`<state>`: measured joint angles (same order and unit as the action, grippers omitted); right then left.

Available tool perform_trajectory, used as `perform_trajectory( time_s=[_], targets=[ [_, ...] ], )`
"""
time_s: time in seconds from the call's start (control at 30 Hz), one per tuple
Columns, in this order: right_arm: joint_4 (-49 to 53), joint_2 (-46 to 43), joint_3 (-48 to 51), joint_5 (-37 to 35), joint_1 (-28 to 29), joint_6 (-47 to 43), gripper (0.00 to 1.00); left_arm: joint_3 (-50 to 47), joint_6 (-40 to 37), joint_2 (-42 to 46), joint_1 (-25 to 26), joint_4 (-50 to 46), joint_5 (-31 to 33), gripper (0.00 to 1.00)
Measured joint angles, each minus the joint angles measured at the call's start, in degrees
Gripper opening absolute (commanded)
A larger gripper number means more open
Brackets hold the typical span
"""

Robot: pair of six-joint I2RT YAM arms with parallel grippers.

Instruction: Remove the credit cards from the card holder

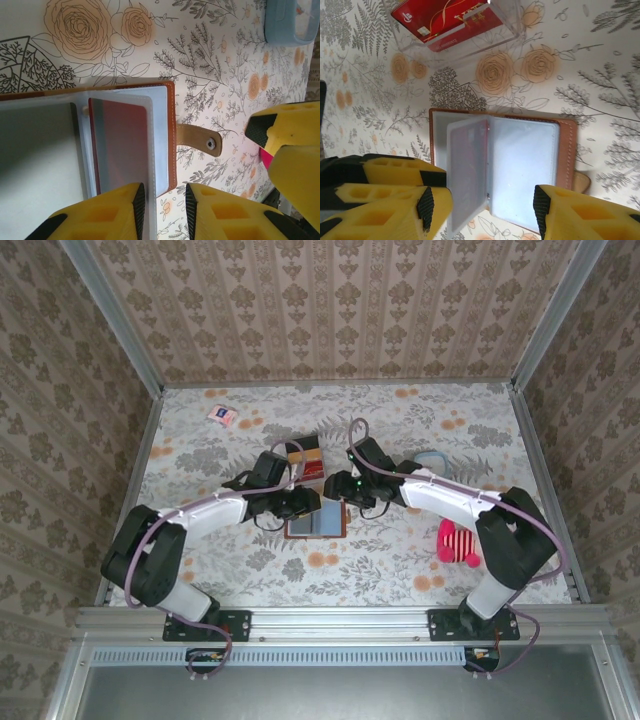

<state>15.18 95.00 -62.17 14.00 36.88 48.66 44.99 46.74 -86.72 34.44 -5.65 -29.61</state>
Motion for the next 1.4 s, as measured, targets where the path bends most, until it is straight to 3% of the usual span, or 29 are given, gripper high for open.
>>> perform_trajectory(
  time_s=[0.17,0.37,0.6,0.77,0.9,1.1,1.4],
  targets=[
    [-1.7,2.67,-0.13,2.58,-0.13,0.7,0.58,0.0,0.17,-1.01,0.04,-0.09,0.13,0.33],
    [-1.64,3.87,-0.76,3.41,-0.52,1.07,0.45,0.0,0.17,-1.68,0.09,0.13,-0.04,0.35],
    [4.52,4.0,-2.62,-3.3,-0.52,-0.39,0.44,0.02,-0.04,-1.68,0.09,0.07,0.22,0.49],
    [8.76,3.19,-2.82,-9.14,-0.26,-2.67,0.45,0.07,-0.31,-1.6,-0.15,-1.51,2.32,0.51],
    [10.36,2.58,-4.85,-9.73,0.7,-5.09,0.39,0.04,-0.26,-1.51,-0.79,-2.27,3.63,0.47],
    [10.32,4.44,-8.37,-8.87,3.69,-6.1,0.3,0.04,0.39,-1.51,-0.87,-2.21,4.39,0.33],
    [10.97,10.38,-9.05,-7.69,4.63,-5.4,0.3,-0.2,2.03,-2.67,-0.87,-0.24,3.78,0.31]
  ],
)
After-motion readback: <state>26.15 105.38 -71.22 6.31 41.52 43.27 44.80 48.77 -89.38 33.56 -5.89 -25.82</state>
